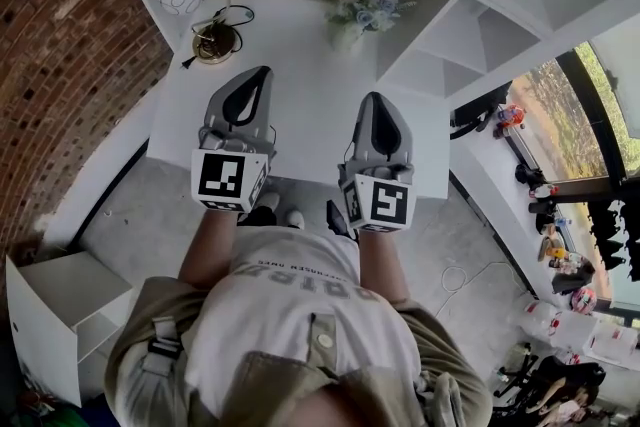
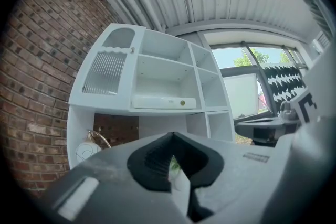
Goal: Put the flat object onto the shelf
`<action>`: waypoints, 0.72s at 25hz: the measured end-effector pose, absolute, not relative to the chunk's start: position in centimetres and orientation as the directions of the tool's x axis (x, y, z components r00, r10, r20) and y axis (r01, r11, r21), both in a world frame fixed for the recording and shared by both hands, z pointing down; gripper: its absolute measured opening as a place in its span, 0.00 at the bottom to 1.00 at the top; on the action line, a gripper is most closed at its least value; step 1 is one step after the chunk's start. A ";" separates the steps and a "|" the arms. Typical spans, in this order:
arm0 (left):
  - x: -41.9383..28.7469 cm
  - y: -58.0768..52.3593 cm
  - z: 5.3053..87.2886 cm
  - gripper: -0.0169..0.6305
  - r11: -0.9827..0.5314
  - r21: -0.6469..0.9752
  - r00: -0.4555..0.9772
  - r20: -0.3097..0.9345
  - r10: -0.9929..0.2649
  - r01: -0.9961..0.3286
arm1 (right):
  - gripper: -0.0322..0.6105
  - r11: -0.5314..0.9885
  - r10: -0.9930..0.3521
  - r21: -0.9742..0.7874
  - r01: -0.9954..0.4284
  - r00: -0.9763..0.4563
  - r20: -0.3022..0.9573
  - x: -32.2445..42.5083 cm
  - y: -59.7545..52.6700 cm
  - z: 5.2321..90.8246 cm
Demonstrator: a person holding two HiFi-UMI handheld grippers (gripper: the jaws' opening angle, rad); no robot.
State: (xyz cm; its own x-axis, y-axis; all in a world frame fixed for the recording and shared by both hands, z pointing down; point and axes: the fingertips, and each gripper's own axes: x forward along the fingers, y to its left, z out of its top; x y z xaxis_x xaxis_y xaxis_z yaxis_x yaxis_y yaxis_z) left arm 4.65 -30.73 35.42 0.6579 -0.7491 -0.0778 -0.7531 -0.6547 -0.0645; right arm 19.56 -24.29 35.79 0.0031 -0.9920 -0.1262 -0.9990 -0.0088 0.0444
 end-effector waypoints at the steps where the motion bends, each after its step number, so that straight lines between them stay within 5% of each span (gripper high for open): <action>1: 4.6 -30.7 35.3 0.04 -0.654 -0.060 0.657 -0.080 -0.749 -0.754 | 0.06 -0.010 -0.993 0.062 -0.998 0.002 -0.121 19.5 -24.3 35.8; 18: 4.4 -30.7 34.8 0.04 -0.654 -0.062 0.657 -0.081 -0.750 -0.754 | 0.05 -0.005 -0.990 0.084 -0.996 -0.007 -0.142 19.1 -24.3 35.1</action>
State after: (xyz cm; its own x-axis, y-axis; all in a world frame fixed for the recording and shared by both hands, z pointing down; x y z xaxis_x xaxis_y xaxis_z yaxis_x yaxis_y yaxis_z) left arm 4.42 -30.65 34.82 0.6569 -0.7496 -0.0809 -0.7540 -0.6540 -0.0618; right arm 19.13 -24.27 35.08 -0.0073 -0.9899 -0.1417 -0.9965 -0.0046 0.0838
